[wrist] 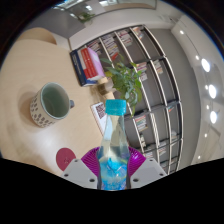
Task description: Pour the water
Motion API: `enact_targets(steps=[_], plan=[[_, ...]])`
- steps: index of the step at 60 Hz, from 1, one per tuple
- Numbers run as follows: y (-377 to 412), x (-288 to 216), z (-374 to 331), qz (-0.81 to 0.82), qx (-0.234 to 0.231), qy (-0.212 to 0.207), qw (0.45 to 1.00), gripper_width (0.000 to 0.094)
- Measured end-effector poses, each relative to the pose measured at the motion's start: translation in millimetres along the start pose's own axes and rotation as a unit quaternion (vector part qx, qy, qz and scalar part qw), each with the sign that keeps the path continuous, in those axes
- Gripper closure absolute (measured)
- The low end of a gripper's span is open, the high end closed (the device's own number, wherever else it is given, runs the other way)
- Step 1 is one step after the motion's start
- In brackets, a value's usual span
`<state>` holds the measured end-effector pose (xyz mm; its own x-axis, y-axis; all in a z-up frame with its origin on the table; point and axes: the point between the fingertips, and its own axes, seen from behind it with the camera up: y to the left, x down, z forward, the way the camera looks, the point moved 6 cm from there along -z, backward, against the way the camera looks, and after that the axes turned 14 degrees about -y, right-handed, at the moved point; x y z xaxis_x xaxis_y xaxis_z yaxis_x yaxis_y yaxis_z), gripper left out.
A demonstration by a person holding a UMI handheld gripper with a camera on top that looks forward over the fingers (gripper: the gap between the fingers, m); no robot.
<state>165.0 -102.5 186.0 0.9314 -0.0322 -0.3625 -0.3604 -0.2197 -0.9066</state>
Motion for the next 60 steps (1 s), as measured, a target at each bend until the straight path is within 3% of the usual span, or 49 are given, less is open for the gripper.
enact_targets(steps=[14, 34, 42, 51, 60], plan=[[22, -36, 20, -0.263, -0.06, 0.013, 0.963, 0.0613], [35, -47, 45, -0.514, -0.097, 0.019, 0.852, 0.0611], [37, -50, 45, -0.502, -0.097, 0.027, 0.859, 0.0612], [26, -69, 42, -0.414, -0.063, 0.0, 0.908, 0.0612], [-2, -107, 25, -0.142, 0.001, -0.081, 0.987, 0.0602]])
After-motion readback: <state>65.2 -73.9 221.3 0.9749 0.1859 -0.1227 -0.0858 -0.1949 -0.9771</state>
